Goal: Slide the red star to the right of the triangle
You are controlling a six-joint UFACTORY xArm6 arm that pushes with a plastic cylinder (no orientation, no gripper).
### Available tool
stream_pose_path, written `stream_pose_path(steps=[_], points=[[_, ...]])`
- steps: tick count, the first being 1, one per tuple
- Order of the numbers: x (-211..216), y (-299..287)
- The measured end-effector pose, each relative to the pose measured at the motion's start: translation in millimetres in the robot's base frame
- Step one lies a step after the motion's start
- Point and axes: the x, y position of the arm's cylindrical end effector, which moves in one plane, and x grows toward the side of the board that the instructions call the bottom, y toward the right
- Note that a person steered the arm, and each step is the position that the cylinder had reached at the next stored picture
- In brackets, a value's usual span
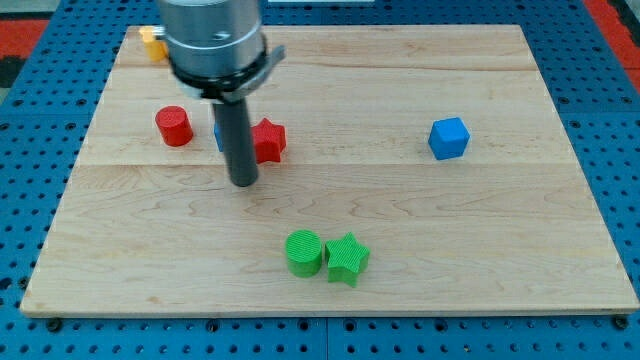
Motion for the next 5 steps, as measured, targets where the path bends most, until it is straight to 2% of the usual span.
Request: stream_pose_path(steps=[1, 2, 3, 4, 5], points=[[-12.5, -34.1], [-23.6, -4.5], [-32.5, 57.7], [-49.5, 80.7], [-14.0, 53.7]])
